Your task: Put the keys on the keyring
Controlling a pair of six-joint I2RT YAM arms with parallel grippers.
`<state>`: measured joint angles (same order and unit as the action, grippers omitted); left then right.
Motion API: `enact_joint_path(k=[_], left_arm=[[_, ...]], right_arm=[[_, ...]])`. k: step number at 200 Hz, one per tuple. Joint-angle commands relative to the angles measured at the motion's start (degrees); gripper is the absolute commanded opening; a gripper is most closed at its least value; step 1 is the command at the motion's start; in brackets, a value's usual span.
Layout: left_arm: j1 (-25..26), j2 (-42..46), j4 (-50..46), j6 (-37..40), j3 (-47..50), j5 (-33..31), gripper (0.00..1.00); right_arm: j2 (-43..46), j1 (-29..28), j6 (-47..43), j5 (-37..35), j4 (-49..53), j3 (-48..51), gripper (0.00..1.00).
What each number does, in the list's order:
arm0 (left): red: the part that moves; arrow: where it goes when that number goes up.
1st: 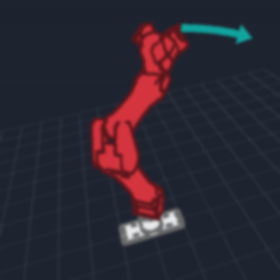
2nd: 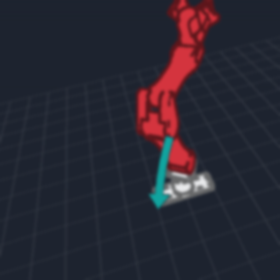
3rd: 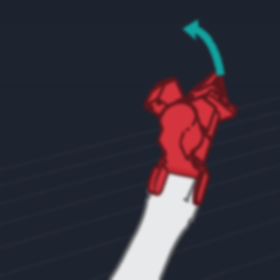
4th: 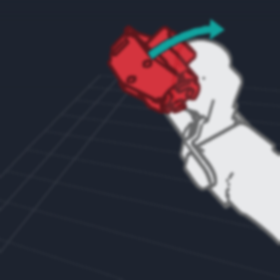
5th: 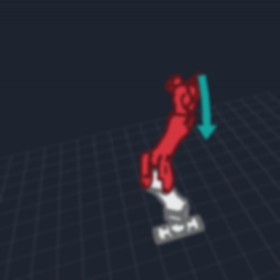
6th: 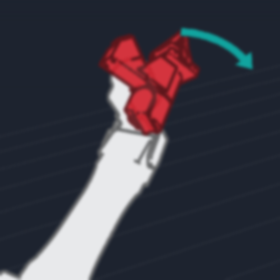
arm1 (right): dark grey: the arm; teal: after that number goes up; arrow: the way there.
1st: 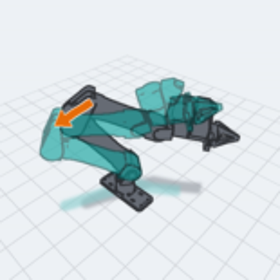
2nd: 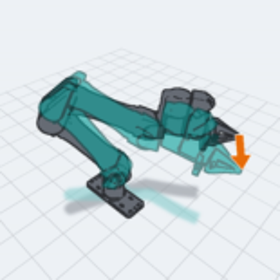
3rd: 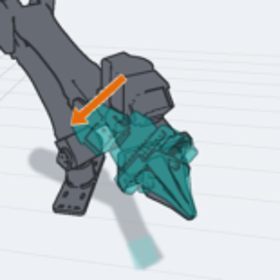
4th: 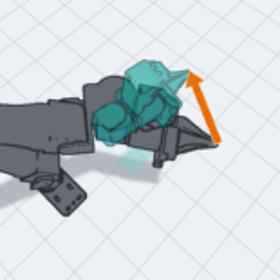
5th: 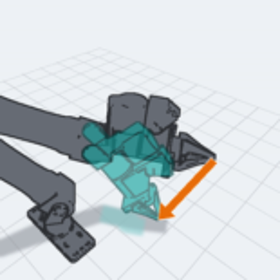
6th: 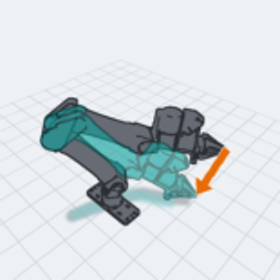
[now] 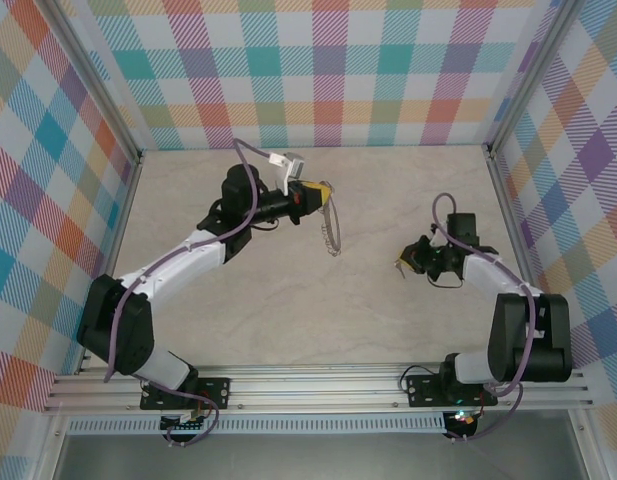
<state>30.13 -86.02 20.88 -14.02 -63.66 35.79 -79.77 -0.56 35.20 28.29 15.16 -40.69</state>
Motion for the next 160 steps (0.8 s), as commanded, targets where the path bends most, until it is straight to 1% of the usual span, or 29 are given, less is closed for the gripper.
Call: enact_joint_path(k=[1,16,49,90,124,133,160], left_arm=[[0.27,2.26,0.3,1.36,1.7,-1.37,0.0],[0.23,2.85,0.46,1.35,2.62,-1.84,0.0],[0.28,4.27,1.22,1.32,4.48,-2.76,0.0],[0.24,5.11,1.35,1.36,5.47,-3.19,0.0],[0.28,5.08,1.26,1.36,5.56,-3.0,0.0],[0.28,5.22,1.32,1.37,5.7,-2.96,0.0],[0.24,5.22,2.2,0.85,6.11,-2.7,0.0]], right_arm=[[-2.02,-4.95,-5.56,-3.39,2.6,-2.85,0.0],[-3.25,-8.14,-6.43,-6.49,3.98,-3.26,0.0],[-5.93,-12.09,-7.92,-11.71,5.49,-3.08,0.0],[-10.49,-16.01,-9.01,-15.82,6.76,-4.53,0.0],[-12.25,-17.6,-8.34,-16.43,7.22,-5.52,0.0],[-11.8,-17.72,-8.03,-16.43,7.67,-5.65,0.09],[-7.61,-17.73,-6.52,-18.2,9.73,-5.66,0.31]])
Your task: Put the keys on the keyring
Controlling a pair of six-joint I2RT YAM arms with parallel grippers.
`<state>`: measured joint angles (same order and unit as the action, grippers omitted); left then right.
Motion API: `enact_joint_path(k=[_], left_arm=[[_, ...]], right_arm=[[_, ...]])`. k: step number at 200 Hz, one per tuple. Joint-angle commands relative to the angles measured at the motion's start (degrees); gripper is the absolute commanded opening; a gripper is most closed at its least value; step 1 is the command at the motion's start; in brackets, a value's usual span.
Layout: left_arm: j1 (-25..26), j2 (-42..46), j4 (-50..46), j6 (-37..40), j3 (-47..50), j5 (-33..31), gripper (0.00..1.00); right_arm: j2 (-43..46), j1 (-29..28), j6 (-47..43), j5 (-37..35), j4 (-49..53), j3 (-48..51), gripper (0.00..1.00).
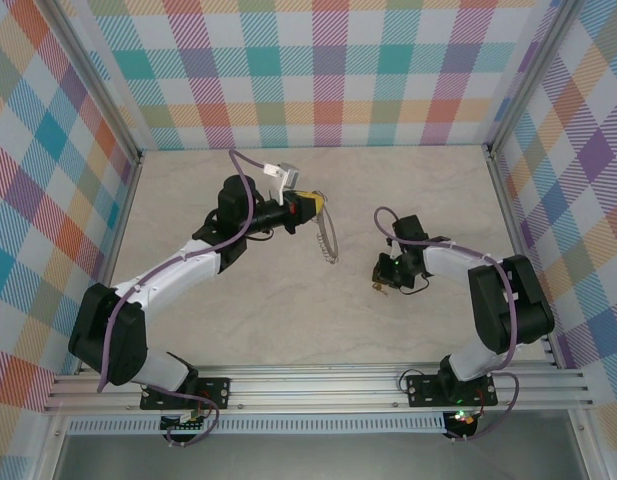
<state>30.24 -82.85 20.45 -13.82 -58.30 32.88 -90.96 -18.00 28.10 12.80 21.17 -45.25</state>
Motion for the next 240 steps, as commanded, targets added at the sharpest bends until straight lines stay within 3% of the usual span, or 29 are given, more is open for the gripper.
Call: enact_joint_path(k=[1,12,61,154,240], left_arm=[[0.11,2.02,2.7,0.69,0.83,0.23,0.0],[0.16,2.12,3.03,0.47,1.01,0.16,0.0],[0.16,3.35,3.06,0.92,1.64,-0.1,0.0],[0.12,3.81,3.54,1.17,2.29,0.21,0.0],[0.13,3.69,4.42,0.82,3.06,0.64,0.0]], right_arm=[[3.76,-0.28,0.66,-2.78,3.8,-1.08,0.32],[5.77,-0.28,1.59,-3.2,4.58,-0.83,0.37],[10.98,-0.43,4.13,-4.87,6.28,0.41,0.38],[4.54,-5.79,3.46,-12.3,8.4,-1.92,0.32],[2.91,-6.17,3.25,-13.5,8.07,-3.13,0.27]])
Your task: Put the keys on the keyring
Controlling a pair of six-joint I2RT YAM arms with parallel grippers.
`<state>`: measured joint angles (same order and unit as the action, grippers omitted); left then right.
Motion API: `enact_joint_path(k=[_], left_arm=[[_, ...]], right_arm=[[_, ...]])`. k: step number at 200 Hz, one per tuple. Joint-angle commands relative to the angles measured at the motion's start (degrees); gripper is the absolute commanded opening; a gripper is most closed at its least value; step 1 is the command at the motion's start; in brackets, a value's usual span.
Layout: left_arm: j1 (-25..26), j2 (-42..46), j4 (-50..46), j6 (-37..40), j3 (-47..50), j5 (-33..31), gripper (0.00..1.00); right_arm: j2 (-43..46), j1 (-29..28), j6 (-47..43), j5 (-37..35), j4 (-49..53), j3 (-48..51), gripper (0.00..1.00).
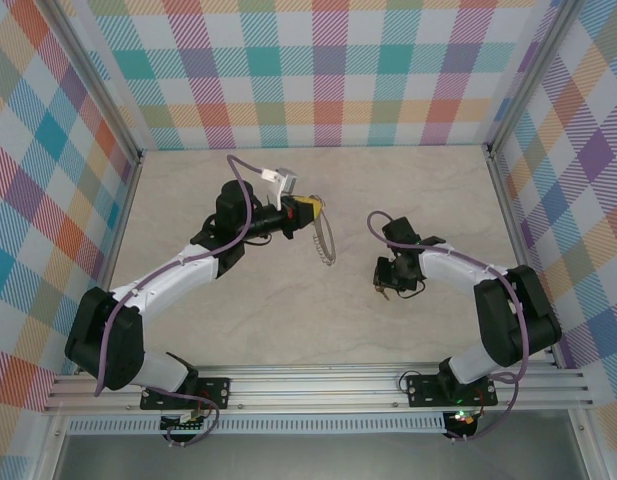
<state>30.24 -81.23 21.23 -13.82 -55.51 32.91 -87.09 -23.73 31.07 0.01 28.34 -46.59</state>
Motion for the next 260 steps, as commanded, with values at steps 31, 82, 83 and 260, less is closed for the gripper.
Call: enact_joint_path(k=[31,82,83,260], left_arm=[[0.1,1.79,4.04,0.75,0.35,0.67,0.0],[0.17,1.32,4.38,0.68,0.39,0.76,0.0],[0.17,1.28,4.41,0.66,0.4,0.76,0.0],[0.17,0.23,0.86,1.57,-3.88,3.18,0.0]], right_arm=[[-1.5,-0.62,0.24,-0.6,0.69,-2.23,0.26],[-2.53,-0.82,0.14,-0.58,0.5,-2.72,0.23],[-2.54,-0.81,0.18,-0.6,0.54,-2.72,0.22],[13.52,0.79,-6.31,9.73,-4.31,-9.85,0.0]])
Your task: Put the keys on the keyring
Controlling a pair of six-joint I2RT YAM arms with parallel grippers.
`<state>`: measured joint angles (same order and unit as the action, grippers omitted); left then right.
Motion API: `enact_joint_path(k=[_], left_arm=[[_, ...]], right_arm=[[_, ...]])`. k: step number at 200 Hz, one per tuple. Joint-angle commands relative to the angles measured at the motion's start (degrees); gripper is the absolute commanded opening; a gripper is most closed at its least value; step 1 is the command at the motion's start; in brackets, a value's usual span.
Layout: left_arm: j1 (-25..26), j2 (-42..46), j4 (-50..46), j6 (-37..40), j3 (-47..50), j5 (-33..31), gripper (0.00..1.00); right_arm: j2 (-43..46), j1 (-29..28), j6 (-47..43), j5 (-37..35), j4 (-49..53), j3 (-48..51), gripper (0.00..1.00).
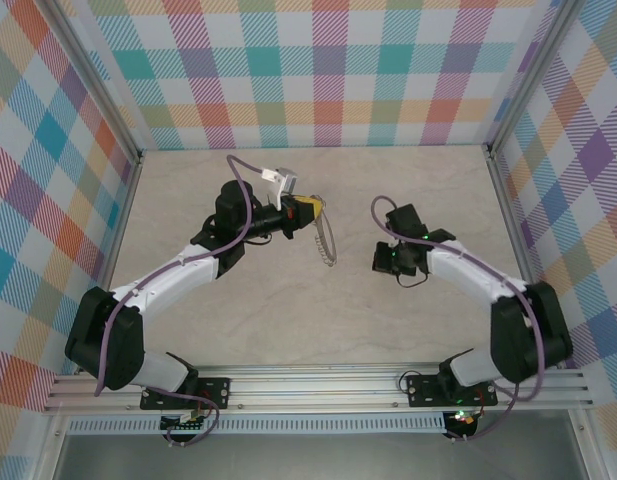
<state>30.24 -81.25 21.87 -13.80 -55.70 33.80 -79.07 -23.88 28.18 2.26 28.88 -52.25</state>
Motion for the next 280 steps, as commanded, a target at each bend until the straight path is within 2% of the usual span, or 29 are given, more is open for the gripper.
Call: enact_joint_path(k=[1,33,54,71,123,156,193,221,244,280], left_arm=[[0.17,0.24,0.21,1.57,-3.74,2.35,0.0],[0.26,0.54,-3.05,3.44,-6.84,4.44,0.0],[0.5,0.64,-5.23,4.67,-9.07,5.89,0.0],[0.76,0.75,-7.17,5.91,-10.99,6.84,0.0],[2.3,-0.39,-12.75,9.74,-17.18,10.22,0.0],[4.56,-1.73,-18.15,15.05,-21.68,11.35,0.0],[7.49,-2.59,-23.09,21.33,-25.54,9.68,0.0],[8.74,-1.66,-20.3,26.79,-23.39,9.63,0.0],[8.87,-1.51,-18.0,26.99,-22.07,8.18,0.0],[8.91,-1.74,-17.09,25.81,-21.91,7.51,0.0]], right_arm=[[5.5,0.95,-3.43,7.48,-4.85,-4.19,0.0],[9.58,4.71,-5.05,19.84,-14.34,-5.8,0.0],[12.43,8.22,-3.81,29.94,-26.41,-3.19,0.0],[13.77,10.69,-1.3,35.17,-33.12,-2.1,0.0],[16.17,11.93,2.71,44.0,-43.99,-1.03,0.0],[17.77,11.93,3.88,46.99,-48.84,1.1,0.0],[21.18,11.92,3.5,46.88,-50.09,4.31,0.0],[24.79,11.9,2.0,44.61,-49.05,6.64,0.0],[26.94,11.93,2.06,43.17,-49.74,8.12,0.0],[27.21,11.93,4.02,44.93,-53.05,8.67,0.0]])
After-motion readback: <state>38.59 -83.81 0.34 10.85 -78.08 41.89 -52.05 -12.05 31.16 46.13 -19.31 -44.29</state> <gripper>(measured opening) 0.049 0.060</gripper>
